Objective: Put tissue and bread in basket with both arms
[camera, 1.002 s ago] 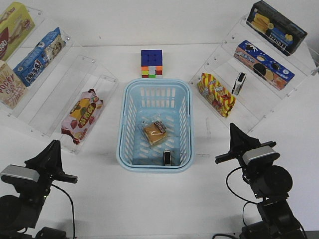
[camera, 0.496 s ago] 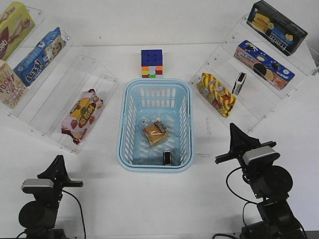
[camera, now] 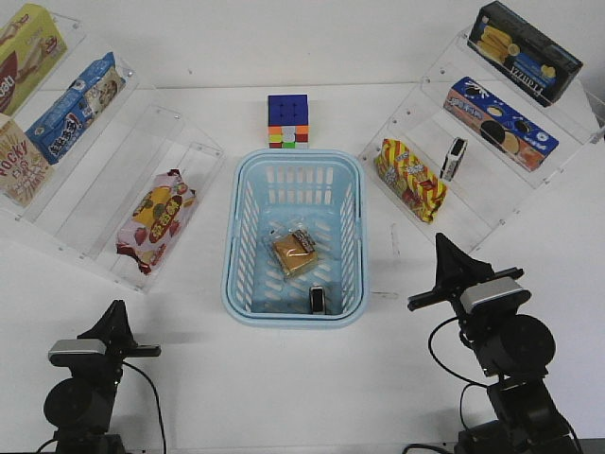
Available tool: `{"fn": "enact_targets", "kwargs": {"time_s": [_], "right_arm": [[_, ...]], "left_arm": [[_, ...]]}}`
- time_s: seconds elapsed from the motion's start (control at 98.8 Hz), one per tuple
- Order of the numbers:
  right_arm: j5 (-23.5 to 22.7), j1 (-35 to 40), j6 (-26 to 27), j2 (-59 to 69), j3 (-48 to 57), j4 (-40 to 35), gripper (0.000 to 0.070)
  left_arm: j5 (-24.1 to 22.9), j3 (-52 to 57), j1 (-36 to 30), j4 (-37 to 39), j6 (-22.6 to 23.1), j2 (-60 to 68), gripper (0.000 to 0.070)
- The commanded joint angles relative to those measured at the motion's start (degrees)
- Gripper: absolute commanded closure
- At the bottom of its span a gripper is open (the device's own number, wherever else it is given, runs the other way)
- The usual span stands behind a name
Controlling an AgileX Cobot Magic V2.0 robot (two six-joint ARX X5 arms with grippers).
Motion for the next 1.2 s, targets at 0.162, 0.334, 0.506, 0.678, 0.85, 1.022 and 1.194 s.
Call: {"fn": "enact_targets", "kwargs": {"time_s": [0.162,0.334,0.506,0.678,0.85,1.022,1.194], "right_arm": [[0.0,0.2,0.5,0.1,0.3,0.9,0.07],[0.0,0.2,0.5,0.1,0.3,0.9,0.07],[0.1,0.2,-0.3,0.1,0.3,0.8,0.07],[3.4,-0.9,-6.4,-1.6,-1.0,-0.1,0.07],[1.4,-3.6,-13.2,-10.2,-9.1,-1.0,0.07],[1.5,-7.3,-15.0,-19.5,-17.5,-6.6,0.07],[1.5,-9.2,-14.8,-28.0,-24.2,-11.5,0.07]], "left_arm": [[0.0,-1.2,0.0,0.9,-0.5,-0.1,0.0699],[0.0,-1.2,0.0,0.9,-0.5,-0.1,0.0699],[0.0,-1.2,0.0,0.9,-0.5,-0.1,0.0699],[0.0,-1.2,0.0,0.9,-0.5,-0.1,0.0699],[0.0,-1.2,0.0,0.9,-0.5,-0.1,0.0699],[0.0,-1.2,0.0,0.9,-0.5,-0.1,0.0699],[0.0,-1.2,0.0,0.9,-0.5,-0.1,0.0699]]}}
